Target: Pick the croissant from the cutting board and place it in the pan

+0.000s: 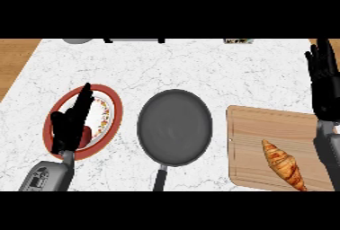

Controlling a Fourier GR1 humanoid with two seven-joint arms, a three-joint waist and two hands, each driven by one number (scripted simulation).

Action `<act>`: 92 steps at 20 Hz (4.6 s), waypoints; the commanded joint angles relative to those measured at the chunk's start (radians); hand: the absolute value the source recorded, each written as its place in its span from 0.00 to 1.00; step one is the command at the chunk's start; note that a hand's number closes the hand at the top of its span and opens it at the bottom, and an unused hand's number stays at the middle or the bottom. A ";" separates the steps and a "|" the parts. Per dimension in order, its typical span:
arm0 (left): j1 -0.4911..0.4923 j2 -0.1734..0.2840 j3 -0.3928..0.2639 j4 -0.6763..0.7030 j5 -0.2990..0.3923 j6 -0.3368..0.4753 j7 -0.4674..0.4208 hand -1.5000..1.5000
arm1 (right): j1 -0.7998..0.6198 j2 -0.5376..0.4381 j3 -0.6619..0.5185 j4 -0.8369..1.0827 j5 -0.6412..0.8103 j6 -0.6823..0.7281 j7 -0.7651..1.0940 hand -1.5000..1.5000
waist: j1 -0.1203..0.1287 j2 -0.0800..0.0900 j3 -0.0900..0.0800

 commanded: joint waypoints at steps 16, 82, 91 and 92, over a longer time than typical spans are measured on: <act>-0.024 0.005 0.086 -0.182 0.144 -0.031 0.128 0.50 | 0.063 -0.598 0.167 -0.075 0.358 0.694 -0.701 0.00 | -0.019 0.008 -0.014; 0.013 -0.068 0.186 -0.193 0.070 -0.132 0.131 0.50 | 0.229 -0.238 0.586 -0.275 1.905 0.607 -0.318 0.00 | -0.020 0.010 -0.018; -0.015 -0.088 0.211 -0.149 0.057 -0.130 0.117 0.50 | 0.232 -0.219 0.475 -0.154 1.904 0.474 -0.431 0.00 | -0.024 0.010 -0.018; -0.042 -0.092 0.180 -0.175 0.032 -0.115 0.172 0.50 | 0.228 -0.187 0.478 -0.139 1.906 0.480 -0.436 0.00 | -0.023 0.010 -0.018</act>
